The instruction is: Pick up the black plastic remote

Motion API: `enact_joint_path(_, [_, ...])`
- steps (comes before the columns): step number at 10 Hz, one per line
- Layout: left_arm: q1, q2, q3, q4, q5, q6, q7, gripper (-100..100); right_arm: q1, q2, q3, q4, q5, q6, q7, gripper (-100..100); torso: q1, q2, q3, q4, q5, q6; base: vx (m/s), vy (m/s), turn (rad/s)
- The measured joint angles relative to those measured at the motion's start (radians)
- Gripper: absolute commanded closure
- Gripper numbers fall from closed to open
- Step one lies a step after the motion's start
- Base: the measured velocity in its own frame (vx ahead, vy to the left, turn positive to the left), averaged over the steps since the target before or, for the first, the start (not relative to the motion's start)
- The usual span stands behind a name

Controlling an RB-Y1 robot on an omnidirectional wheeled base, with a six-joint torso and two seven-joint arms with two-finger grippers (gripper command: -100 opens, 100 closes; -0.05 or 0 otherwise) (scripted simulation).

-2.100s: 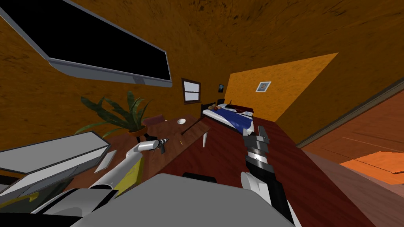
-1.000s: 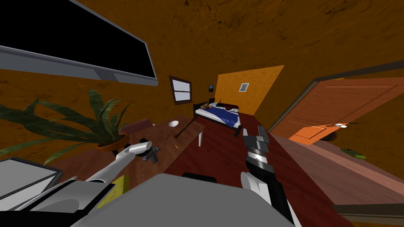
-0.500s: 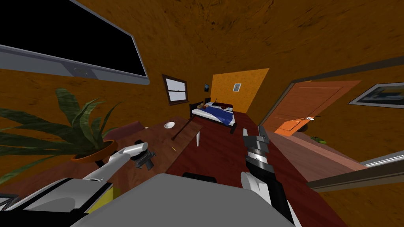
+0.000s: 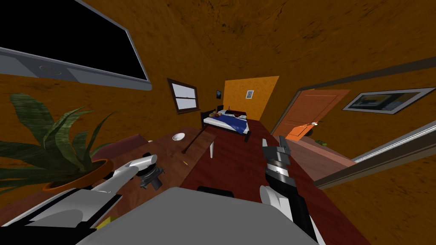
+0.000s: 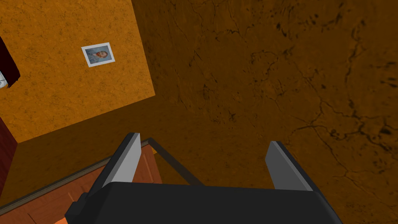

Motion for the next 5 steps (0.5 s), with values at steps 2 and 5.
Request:
enact_joint_path(2, [0.001, -0.016, -0.002, 0.005, -0.01, -0.013, 0.006, -100, 0.0, 0.0, 0.0, 0.0, 0.0, 0.0, 0.0, 0, 0.0, 0.0, 0.0, 0.0, 0.0, 0.0, -0.008, 0.05, -0.038])
enact_joint_path(5, [-0.004, -0.038, -0.007, 0.031, -0.022, -0.043, 0.006, 100, 0.0, 0.0, 0.0, 0.0, 0.0, 0.0, 0.0, 0, -0.001, -0.001, 0.0, 0.0, 0.0, 0.0, -0.002, 0.015, 0.003])
